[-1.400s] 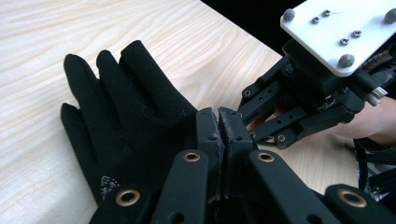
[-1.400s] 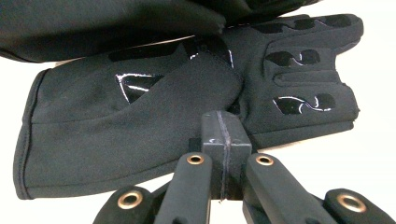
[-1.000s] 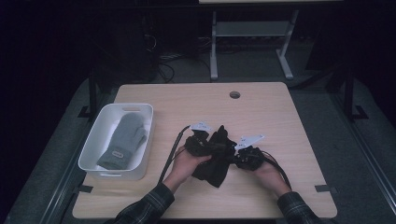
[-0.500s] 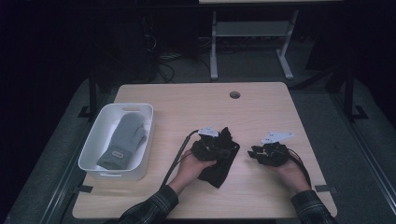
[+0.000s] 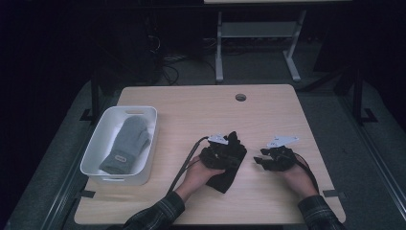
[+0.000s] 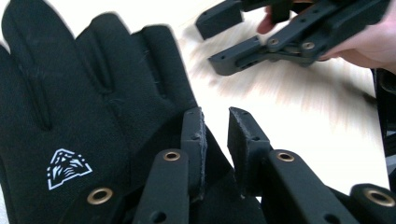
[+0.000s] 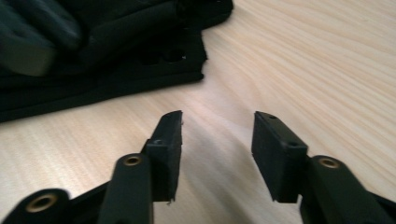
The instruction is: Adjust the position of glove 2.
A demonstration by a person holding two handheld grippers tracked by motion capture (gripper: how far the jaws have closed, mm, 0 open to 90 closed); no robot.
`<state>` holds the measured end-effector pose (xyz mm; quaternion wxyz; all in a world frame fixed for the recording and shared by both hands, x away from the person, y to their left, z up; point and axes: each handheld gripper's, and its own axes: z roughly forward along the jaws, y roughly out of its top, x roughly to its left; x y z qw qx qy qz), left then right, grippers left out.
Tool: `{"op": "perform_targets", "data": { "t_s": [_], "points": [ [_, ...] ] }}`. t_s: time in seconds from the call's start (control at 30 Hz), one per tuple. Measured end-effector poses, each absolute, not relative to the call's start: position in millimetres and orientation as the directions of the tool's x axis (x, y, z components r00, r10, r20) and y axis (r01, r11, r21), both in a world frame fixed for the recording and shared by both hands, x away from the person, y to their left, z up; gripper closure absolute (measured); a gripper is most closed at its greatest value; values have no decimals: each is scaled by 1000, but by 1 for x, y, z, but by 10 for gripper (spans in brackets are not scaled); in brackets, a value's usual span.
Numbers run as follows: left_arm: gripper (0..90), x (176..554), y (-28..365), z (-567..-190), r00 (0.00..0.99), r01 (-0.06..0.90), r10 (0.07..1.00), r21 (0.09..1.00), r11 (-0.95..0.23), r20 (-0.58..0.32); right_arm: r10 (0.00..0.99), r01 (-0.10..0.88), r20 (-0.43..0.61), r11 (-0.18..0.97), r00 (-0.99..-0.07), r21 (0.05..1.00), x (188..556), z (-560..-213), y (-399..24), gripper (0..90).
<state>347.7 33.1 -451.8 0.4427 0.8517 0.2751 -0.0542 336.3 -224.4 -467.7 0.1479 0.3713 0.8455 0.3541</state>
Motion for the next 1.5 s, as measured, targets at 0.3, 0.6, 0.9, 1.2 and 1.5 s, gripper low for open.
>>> {"op": "perform_targets", "data": {
  "t_s": [0.3, 0.6, 0.9, 1.2, 1.5],
  "points": [
    [561, 347, 49, -436, 854, 452, 479, 743, -494, -201, 768, 545, -10, 463, -640, 699, 341, -474, -230, 357],
    [521, 350, 63, -435, 842, 452, 514, 732, -510, -161, 767, 551, 11, 450, -641, 703, 342, -475, -232, 359],
    [894, 321, 41, -438, 902, 415, 369, 689, -595, -224, 768, 563, 36, 436, -640, 702, 342, -475, -234, 361],
    [894, 307, 41, -446, 917, 389, 348, 618, -683, -192, 767, 561, 38, 433, -640, 706, 342, -476, -234, 362],
    [894, 303, 58, -443, 923, 376, 347, 588, -717, -167, 769, 563, 41, 430, -638, 706, 342, -476, -234, 363]
  ]
}}
